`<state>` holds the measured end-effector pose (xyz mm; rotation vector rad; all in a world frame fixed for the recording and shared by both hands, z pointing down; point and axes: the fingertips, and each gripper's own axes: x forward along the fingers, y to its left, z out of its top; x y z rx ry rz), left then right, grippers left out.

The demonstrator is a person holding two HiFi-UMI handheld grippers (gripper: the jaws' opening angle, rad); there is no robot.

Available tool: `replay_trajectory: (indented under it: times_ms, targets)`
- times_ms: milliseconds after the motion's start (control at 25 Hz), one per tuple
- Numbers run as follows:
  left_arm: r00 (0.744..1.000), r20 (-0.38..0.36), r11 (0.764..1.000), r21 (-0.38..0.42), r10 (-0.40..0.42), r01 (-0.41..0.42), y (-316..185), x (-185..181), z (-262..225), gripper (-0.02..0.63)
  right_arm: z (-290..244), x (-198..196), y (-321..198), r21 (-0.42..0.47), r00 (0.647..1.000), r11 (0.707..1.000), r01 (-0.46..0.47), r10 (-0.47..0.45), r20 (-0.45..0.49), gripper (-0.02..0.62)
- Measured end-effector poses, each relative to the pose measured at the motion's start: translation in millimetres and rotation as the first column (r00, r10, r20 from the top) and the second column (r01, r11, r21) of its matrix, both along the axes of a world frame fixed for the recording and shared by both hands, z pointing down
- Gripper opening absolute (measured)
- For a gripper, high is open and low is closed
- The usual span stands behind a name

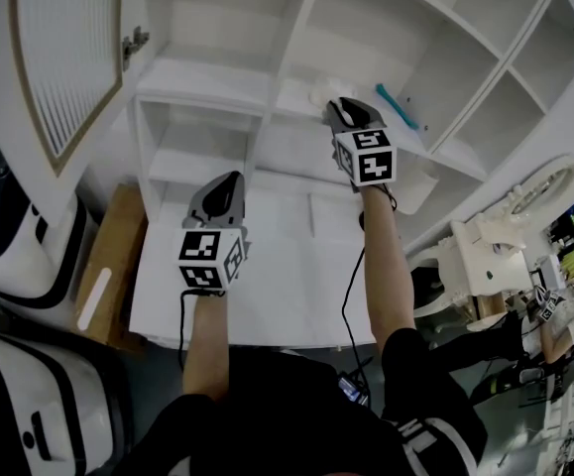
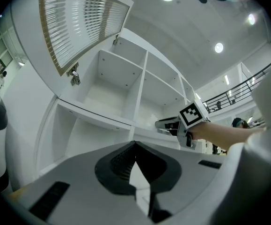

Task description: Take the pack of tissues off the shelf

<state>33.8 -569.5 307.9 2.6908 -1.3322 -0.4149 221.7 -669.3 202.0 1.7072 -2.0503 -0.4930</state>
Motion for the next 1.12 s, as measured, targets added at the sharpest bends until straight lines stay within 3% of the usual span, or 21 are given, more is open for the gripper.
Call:
replay_trajectory:
  times_ms: [280, 520, 800, 1120]
  targets:
    - [1.000, 0.004, 1.000, -0.010, -0.008, 0.008, 5, -4, 5, 0.009, -3, 3, 15, 0.048, 0.999, 0.999, 0.000, -0.003, 0.049, 0.047]
    - [1.000, 0.013, 1.000, -0.021, 0.017, -0.017, 13, 10, 9, 0.009, -18, -2, 46, 0.158, 0.986, 0.985, 0.063, -0.086, 0.144, 0.028]
    - [0.998, 0.018, 0.998, -0.042, 0.056, -0.055, 21, 31, 17, 0.009, -29, -5, 92, 0.243, 0.943, 0.962, 0.122, -0.189, 0.275, 0.028]
    - [0.996, 0.022, 0.995, -0.055, 0.090, -0.089, 26, 48, 23, 0.009, -16, -5, 140, 0.281, 0.899, 0.954, 0.102, -0.209, 0.386, 0.028]
